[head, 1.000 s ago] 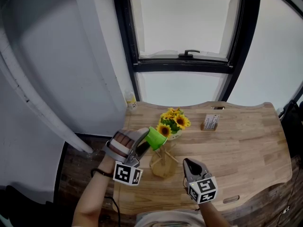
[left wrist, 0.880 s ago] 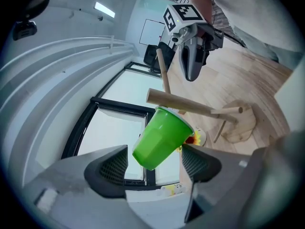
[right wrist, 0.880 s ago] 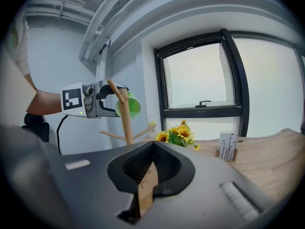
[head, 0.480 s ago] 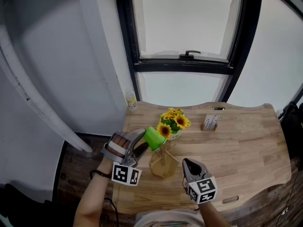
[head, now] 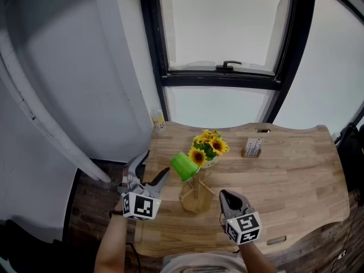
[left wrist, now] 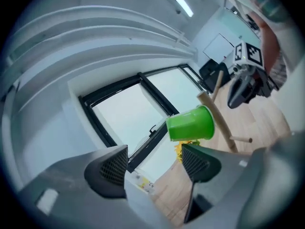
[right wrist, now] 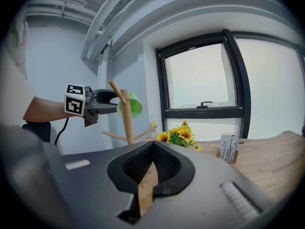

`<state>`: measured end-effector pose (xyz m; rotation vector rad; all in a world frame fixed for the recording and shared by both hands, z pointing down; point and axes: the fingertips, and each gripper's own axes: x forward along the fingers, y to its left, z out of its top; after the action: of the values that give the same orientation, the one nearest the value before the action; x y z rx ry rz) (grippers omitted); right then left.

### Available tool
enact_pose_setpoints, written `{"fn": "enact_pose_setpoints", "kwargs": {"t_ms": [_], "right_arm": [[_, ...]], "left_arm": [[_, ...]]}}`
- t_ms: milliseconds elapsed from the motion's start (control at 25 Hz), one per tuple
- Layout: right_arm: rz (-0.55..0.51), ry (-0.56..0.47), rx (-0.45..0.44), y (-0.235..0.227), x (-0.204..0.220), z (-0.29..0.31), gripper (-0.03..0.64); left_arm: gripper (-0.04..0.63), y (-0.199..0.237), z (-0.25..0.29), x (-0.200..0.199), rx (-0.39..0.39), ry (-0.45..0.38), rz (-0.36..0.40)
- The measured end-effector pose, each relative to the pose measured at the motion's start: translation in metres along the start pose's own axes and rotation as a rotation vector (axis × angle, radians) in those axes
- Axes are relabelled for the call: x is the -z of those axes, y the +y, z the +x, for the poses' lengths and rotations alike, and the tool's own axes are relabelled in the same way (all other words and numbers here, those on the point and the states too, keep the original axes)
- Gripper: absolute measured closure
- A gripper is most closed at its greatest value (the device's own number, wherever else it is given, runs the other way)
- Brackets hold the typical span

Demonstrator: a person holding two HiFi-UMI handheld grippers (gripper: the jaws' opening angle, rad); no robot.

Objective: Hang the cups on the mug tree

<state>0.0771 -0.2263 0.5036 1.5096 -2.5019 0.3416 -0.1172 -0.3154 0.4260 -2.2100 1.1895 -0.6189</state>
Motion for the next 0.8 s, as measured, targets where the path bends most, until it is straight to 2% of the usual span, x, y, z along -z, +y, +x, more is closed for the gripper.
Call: {"fn": "enact_pose_setpoints", "kwargs": {"t_ms": [120,320,480,680,800], "right_arm": [[-0.006,-0.001,-0.005,0.002,-0.001,0.001,0.617],[-0.015,-0.004,-0.017,0.005,-0.006,0.003,0.617],[-0.019,-0.009,-0.028,0.007,-0.010,0.004,0.617],[-0.021,-0.018,-0.038,0.008,-0.011,0.004,0.617],[-0.019,-0.016,-0.037,0.009,-0.011,0.004,0.617]], "left_arm": [[0.243,0.010,-0.006,0.003,-0.030,-0.022,-0.158],[0.244,0.017,-0.014,0.001,-0.058,-0.052,-0.327],[0.245,0.009,-0.017,0.004,-0.052,-0.066,-0.463],[0.336,-0.001,-0.021,0.007,-0.061,-0.060,-0.586],[0.396,-0.010,-0.024,0.012,-0.067,-0.038,-0.627]]}}
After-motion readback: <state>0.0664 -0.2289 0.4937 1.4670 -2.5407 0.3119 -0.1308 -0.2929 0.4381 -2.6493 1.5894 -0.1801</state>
